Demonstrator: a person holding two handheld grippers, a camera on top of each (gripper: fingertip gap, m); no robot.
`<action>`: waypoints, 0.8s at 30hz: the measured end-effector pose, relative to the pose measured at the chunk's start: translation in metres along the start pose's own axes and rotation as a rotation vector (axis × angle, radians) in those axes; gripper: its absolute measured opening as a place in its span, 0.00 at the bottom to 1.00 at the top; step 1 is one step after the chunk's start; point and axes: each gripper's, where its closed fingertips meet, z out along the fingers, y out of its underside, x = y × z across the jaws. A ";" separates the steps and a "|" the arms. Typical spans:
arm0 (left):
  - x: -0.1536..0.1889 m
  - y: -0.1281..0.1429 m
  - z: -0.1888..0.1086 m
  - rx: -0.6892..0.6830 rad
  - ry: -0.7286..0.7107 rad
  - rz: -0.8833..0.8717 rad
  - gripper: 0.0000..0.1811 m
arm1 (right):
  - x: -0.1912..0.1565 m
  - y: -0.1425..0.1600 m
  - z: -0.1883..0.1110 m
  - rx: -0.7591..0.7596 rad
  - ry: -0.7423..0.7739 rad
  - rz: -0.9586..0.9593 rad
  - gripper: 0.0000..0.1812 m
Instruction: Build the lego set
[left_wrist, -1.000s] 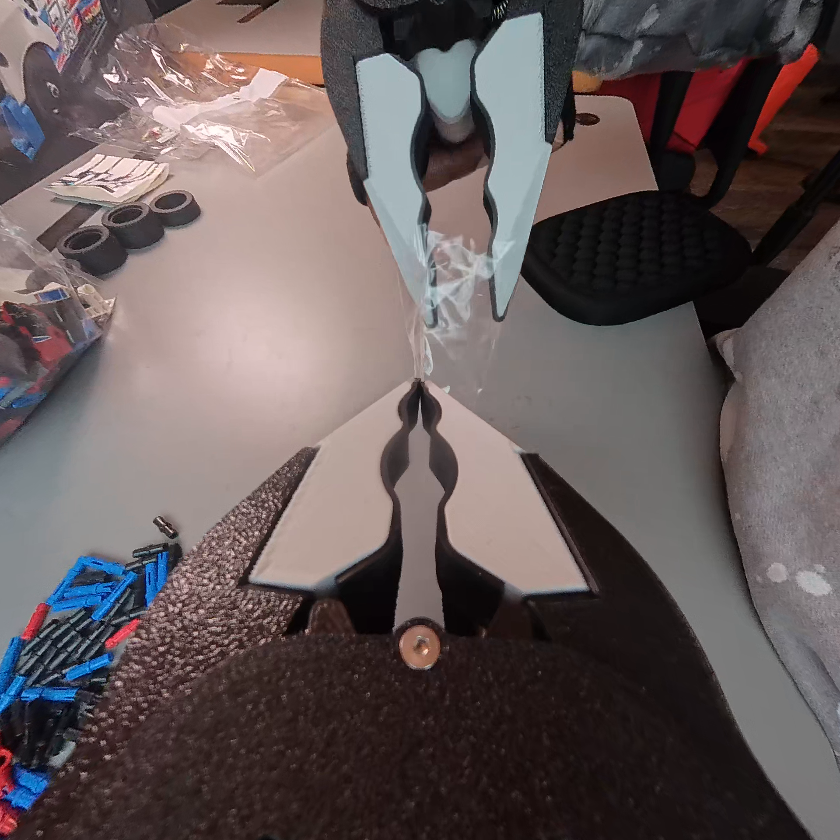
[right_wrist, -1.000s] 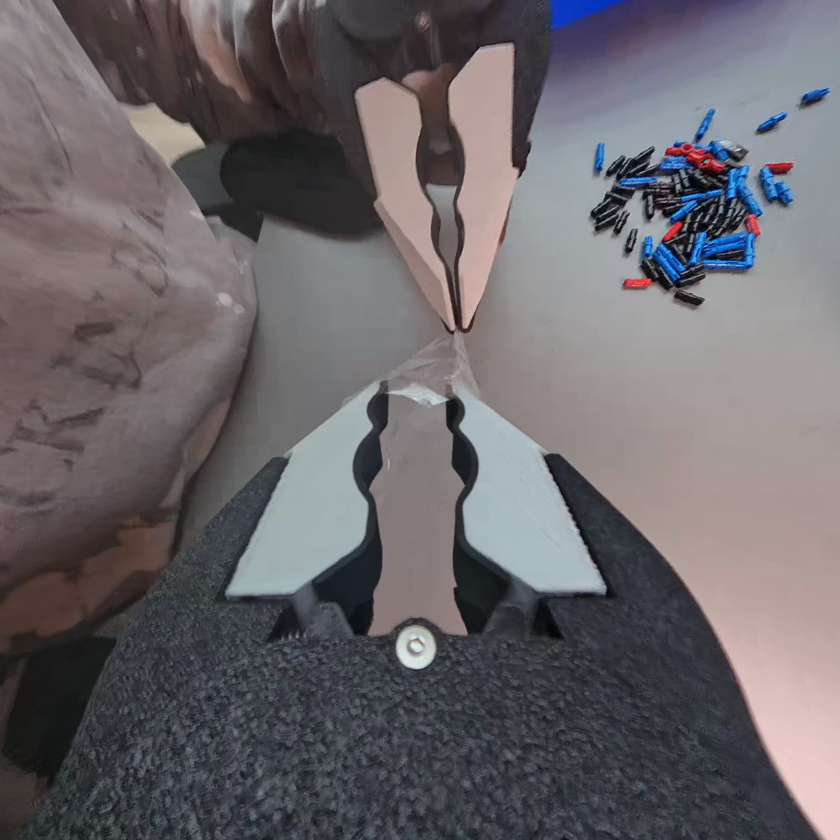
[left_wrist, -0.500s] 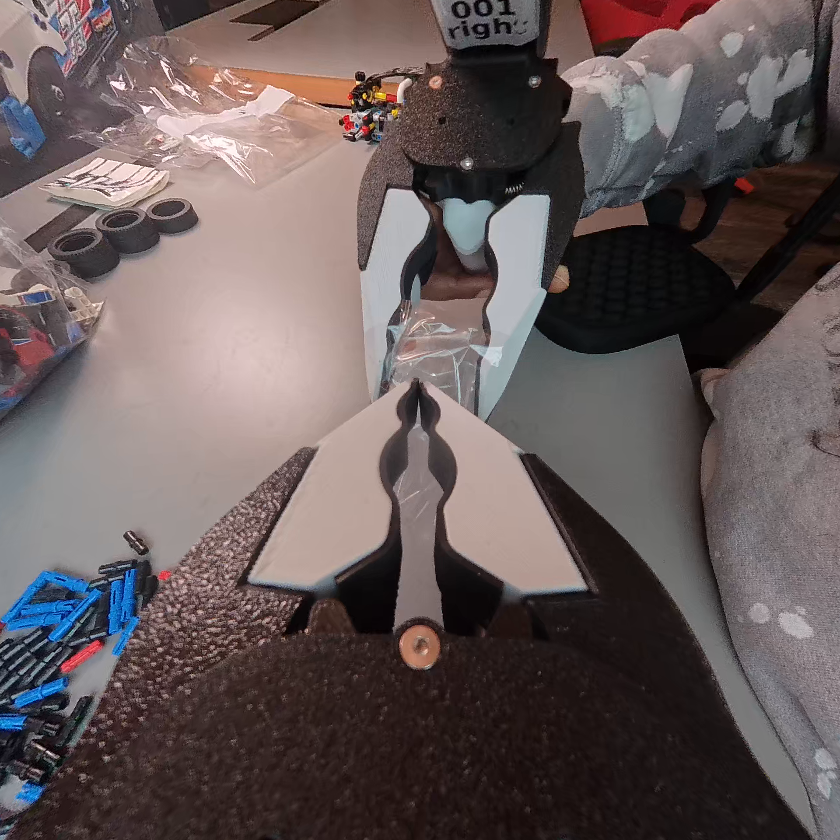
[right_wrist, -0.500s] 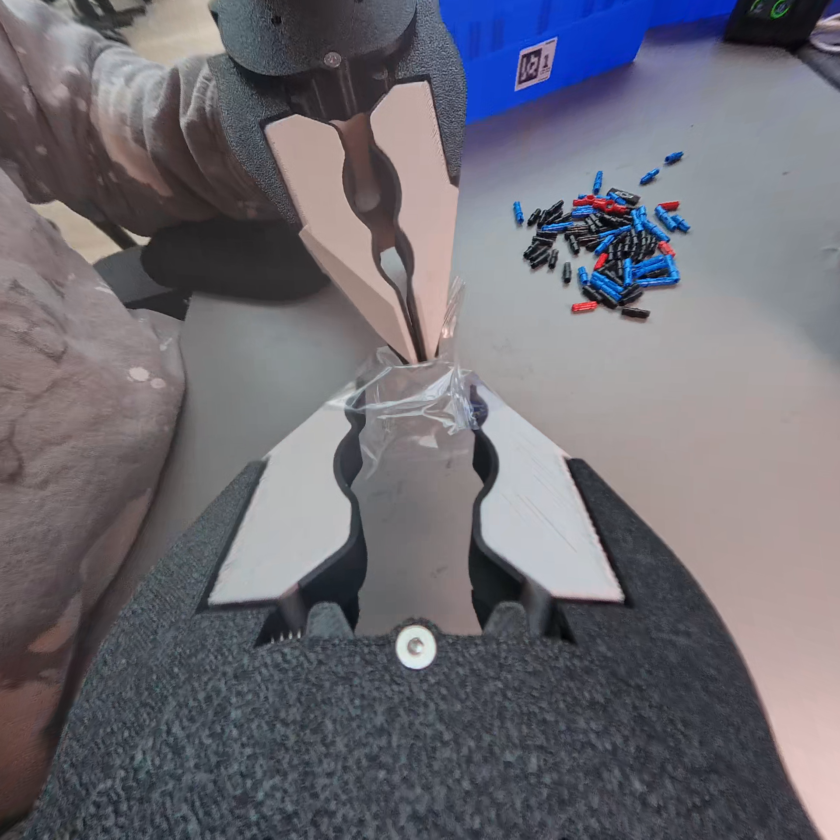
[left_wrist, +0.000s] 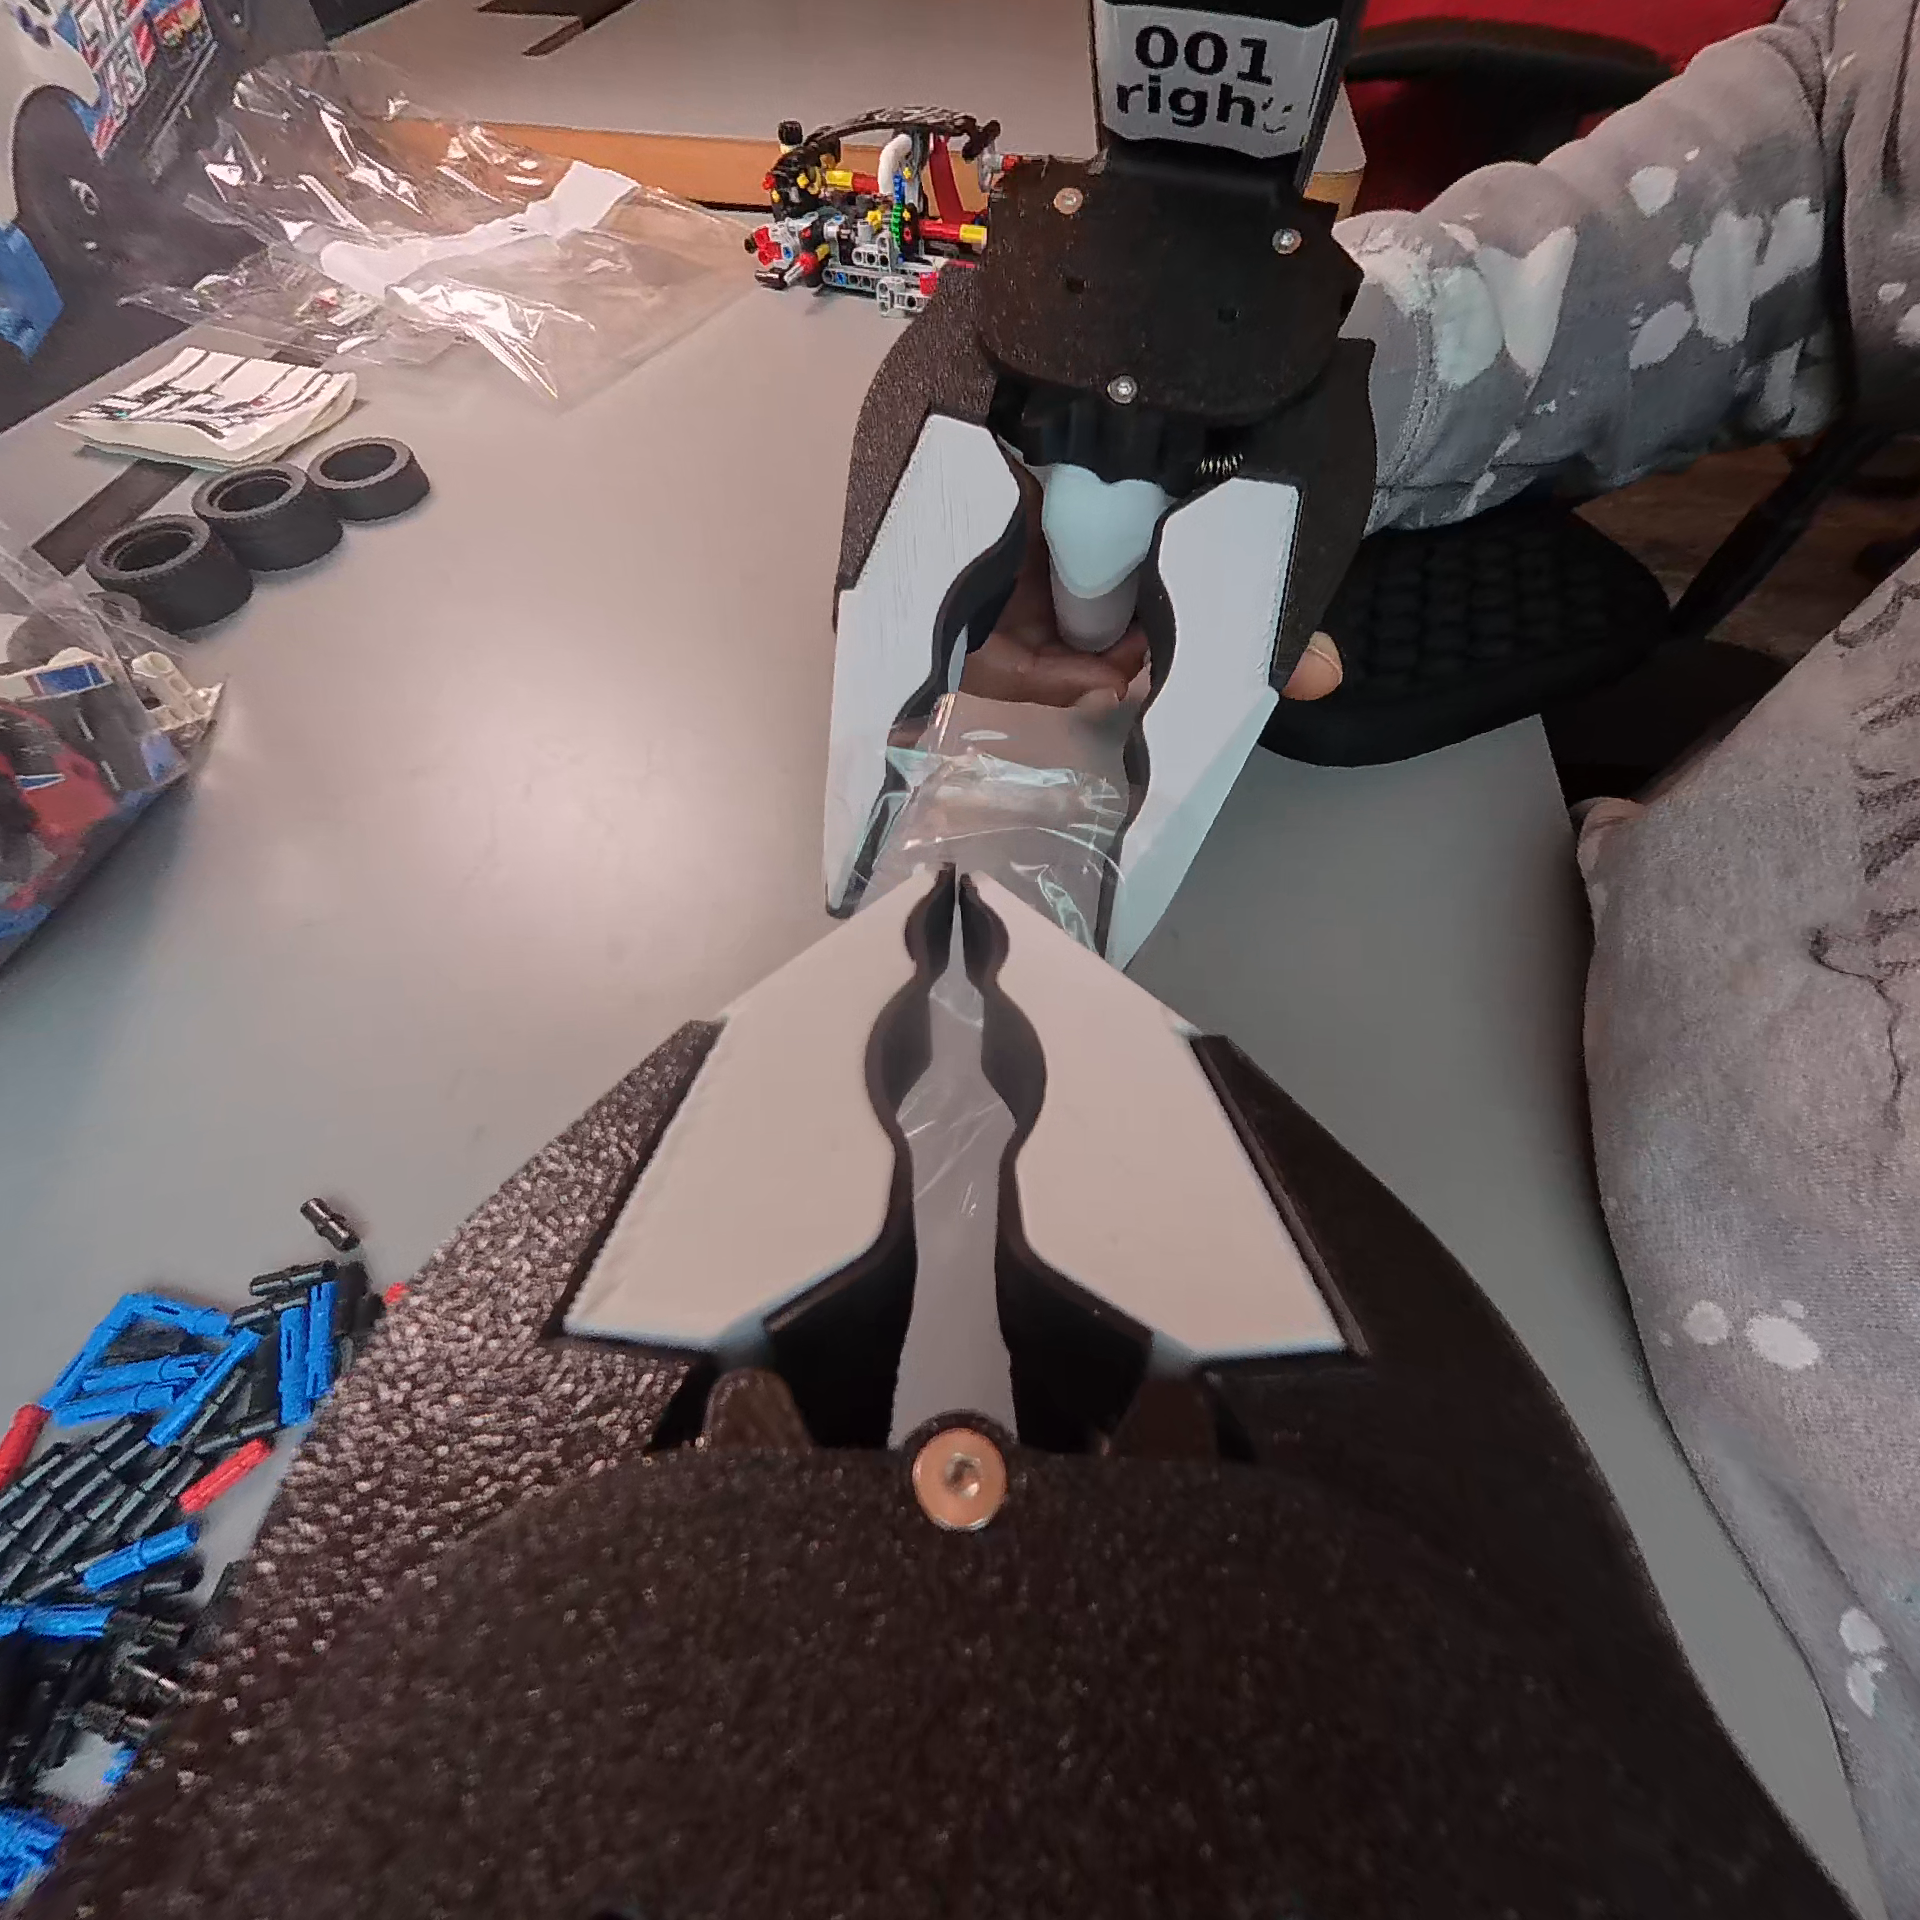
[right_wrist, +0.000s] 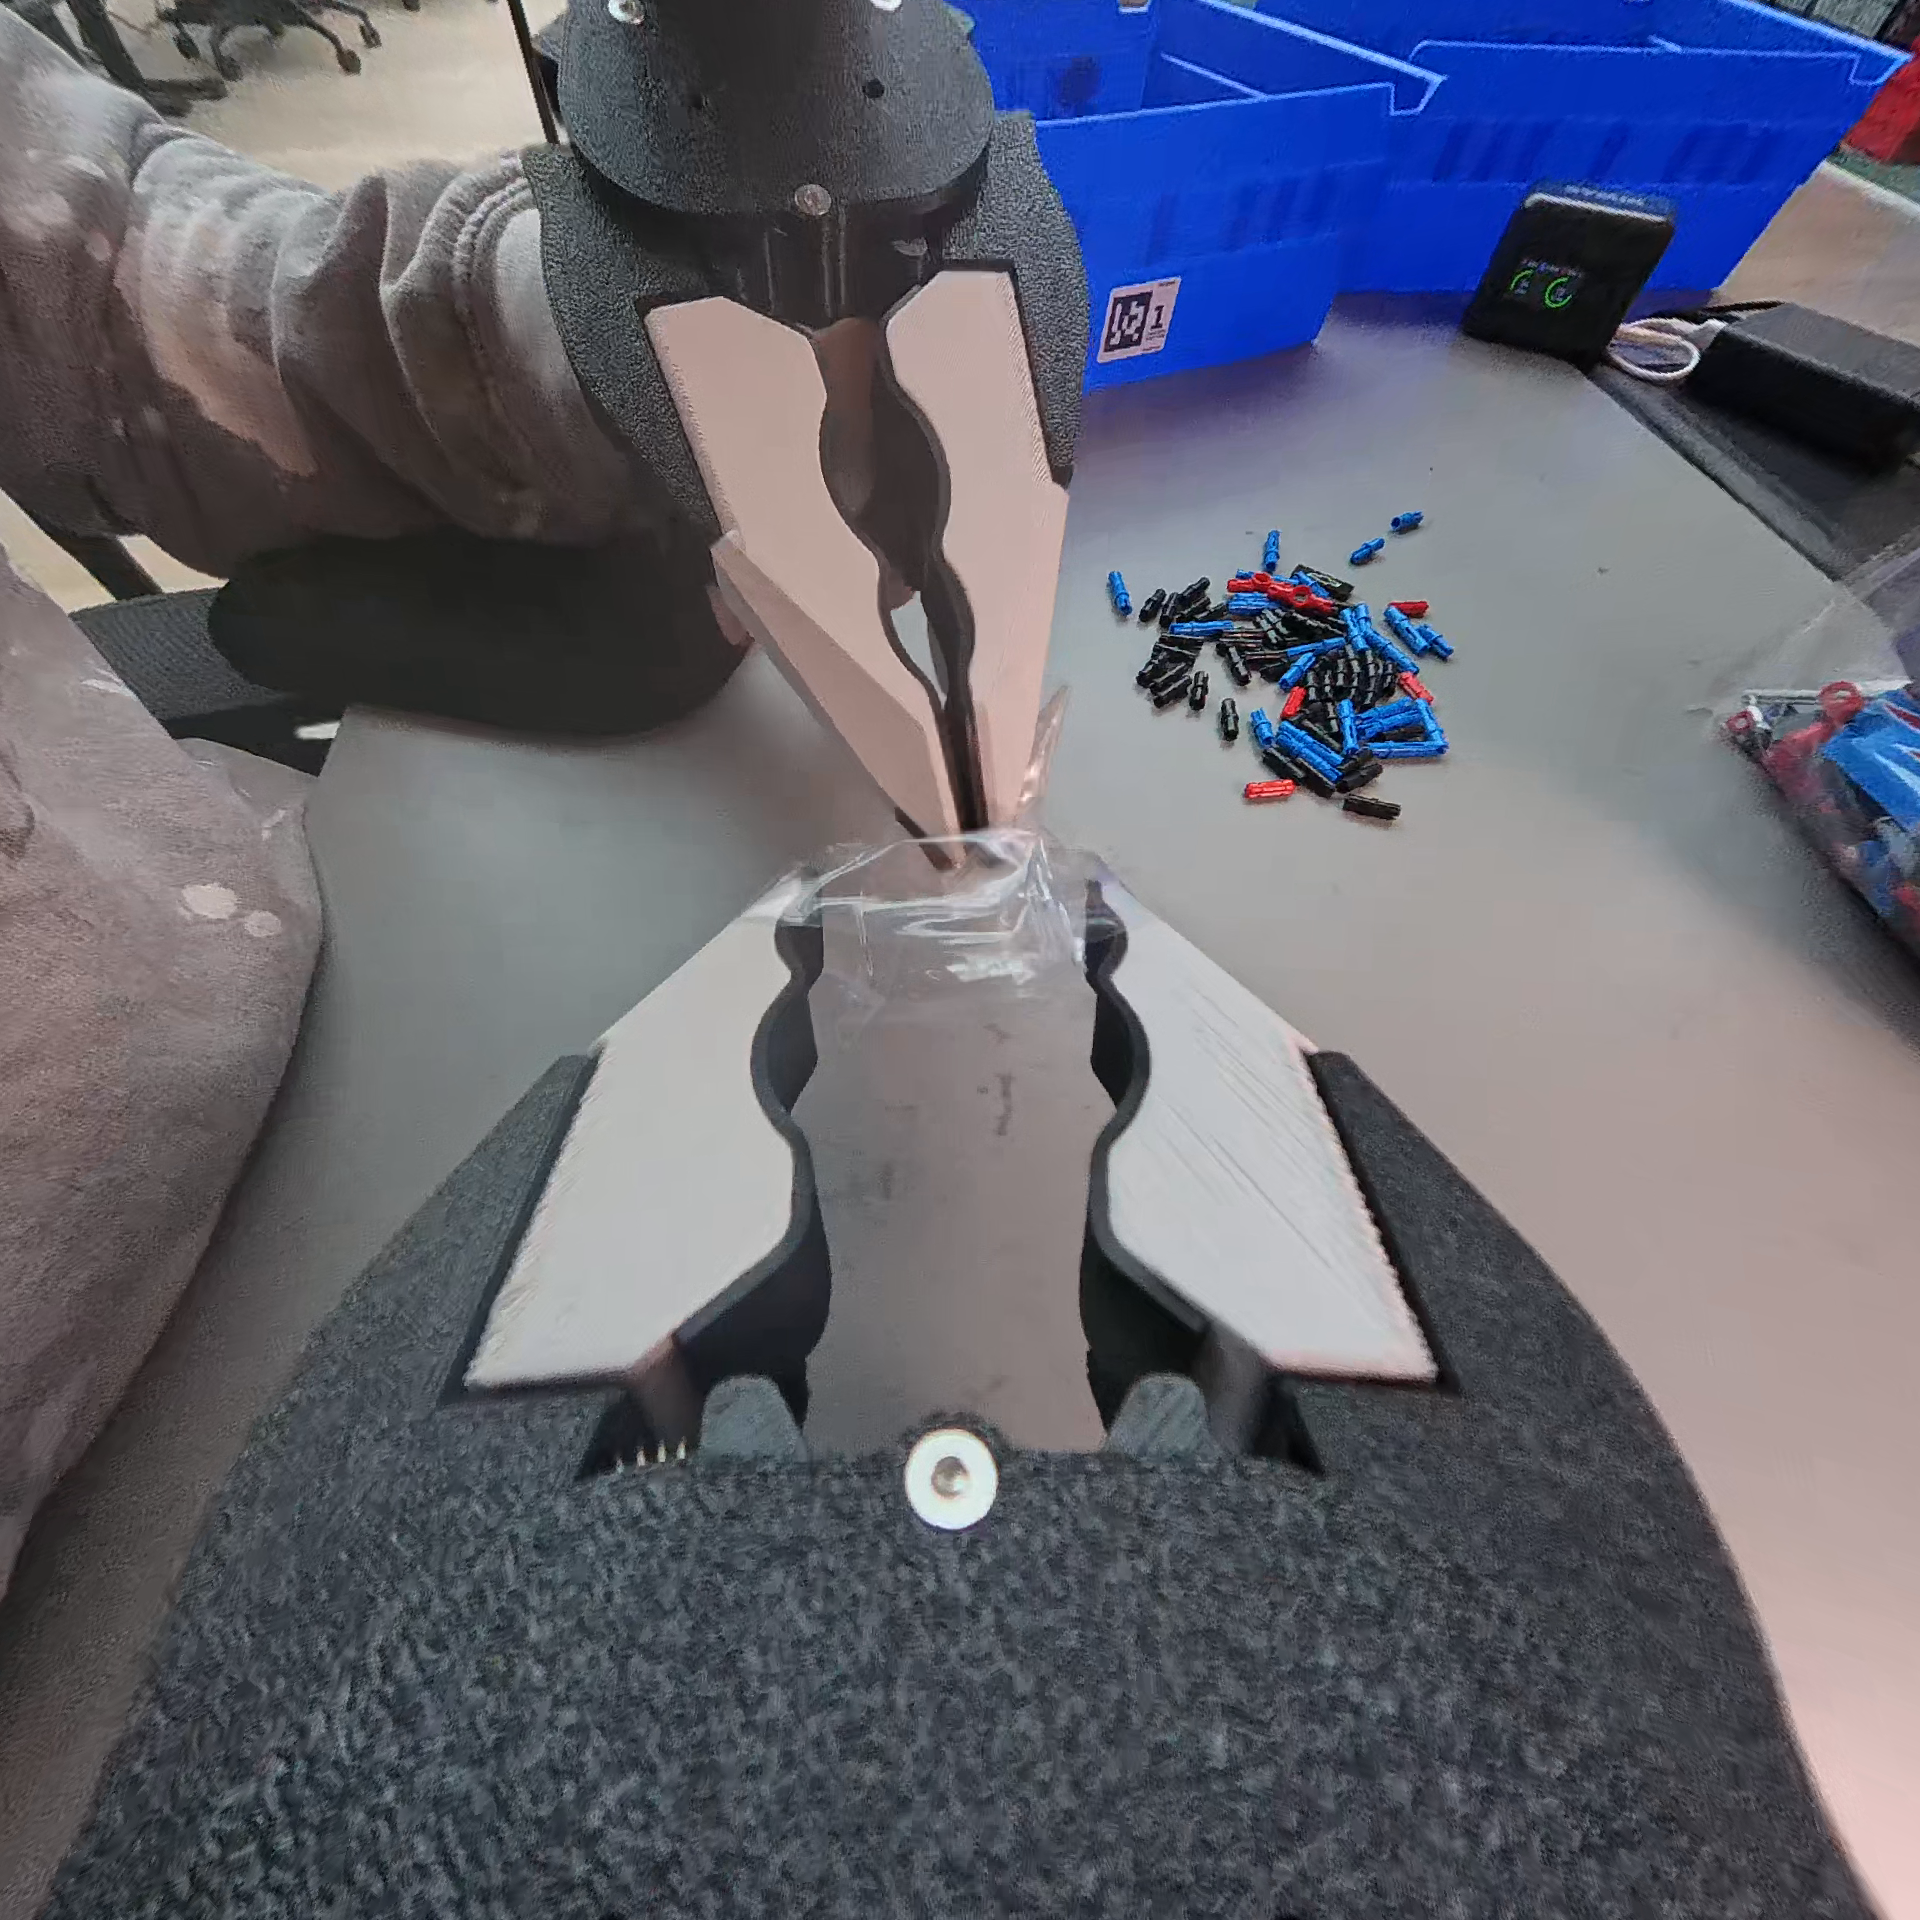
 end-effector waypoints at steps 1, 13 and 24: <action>0.000 0.000 -0.002 -0.003 0.008 -0.005 0.01 | 0.000 0.001 0.000 -0.004 -0.003 0.000 0.28; -0.008 0.002 -0.016 -0.005 0.037 -0.091 0.14 | 0.002 0.004 0.007 -0.062 -0.031 -0.066 0.30; -0.023 0.018 -0.017 -0.153 -0.083 0.046 0.14 | 0.003 0.007 0.009 -0.186 -0.033 -0.200 0.31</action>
